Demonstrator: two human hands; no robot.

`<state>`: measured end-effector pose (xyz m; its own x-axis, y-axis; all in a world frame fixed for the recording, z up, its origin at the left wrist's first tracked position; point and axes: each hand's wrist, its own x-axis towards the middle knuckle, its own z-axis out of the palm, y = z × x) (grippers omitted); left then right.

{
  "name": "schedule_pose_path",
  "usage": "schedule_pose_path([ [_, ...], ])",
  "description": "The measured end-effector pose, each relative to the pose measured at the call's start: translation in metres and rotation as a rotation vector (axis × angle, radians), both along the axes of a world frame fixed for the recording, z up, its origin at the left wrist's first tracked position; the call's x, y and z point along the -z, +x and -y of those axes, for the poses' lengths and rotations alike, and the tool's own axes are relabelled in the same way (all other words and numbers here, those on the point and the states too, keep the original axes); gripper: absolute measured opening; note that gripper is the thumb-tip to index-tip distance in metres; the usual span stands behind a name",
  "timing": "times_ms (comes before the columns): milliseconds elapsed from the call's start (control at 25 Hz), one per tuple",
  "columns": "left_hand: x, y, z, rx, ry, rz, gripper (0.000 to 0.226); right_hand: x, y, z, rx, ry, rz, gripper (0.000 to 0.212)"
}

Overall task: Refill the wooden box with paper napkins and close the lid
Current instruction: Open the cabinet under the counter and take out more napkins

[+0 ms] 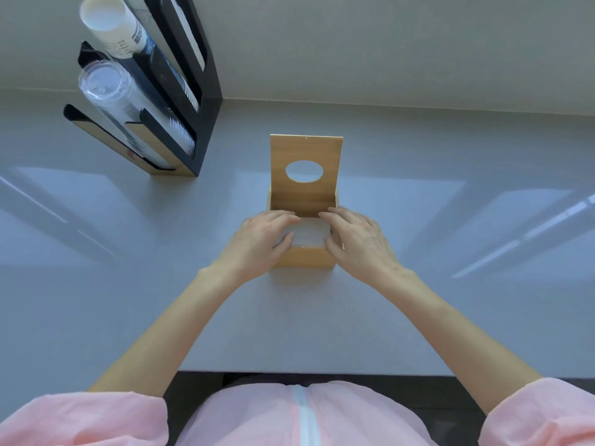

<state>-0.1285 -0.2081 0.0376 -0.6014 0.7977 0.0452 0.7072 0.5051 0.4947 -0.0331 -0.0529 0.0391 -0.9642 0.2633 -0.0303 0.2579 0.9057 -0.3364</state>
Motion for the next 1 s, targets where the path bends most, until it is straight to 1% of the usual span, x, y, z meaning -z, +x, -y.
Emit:
schedule_pose_path([
  [240,-0.003,0.05,0.018,-0.132,0.082,-0.094,0.035,-0.001,0.044,0.004,-0.048,0.0,0.048,0.053],
  [440,0.008,0.104,0.032,-0.241,0.046,-0.171,0.039,0.004,0.091,0.021,-0.075,-0.026,0.03,0.05],
  [640,0.027,0.165,0.05,-0.351,-0.089,-0.105,0.044,0.018,0.14,0.04,-0.104,-0.043,0.076,0.05],
  [840,0.036,0.216,0.076,-0.396,-0.121,-0.072,0.045,0.029,0.18,0.06,-0.133,-0.058,0.123,0.048],
  [1000,0.038,0.241,0.085,-0.395,-0.138,-0.07,0.048,0.031,0.204,0.077,-0.142,-0.064,0.133,0.049],
])
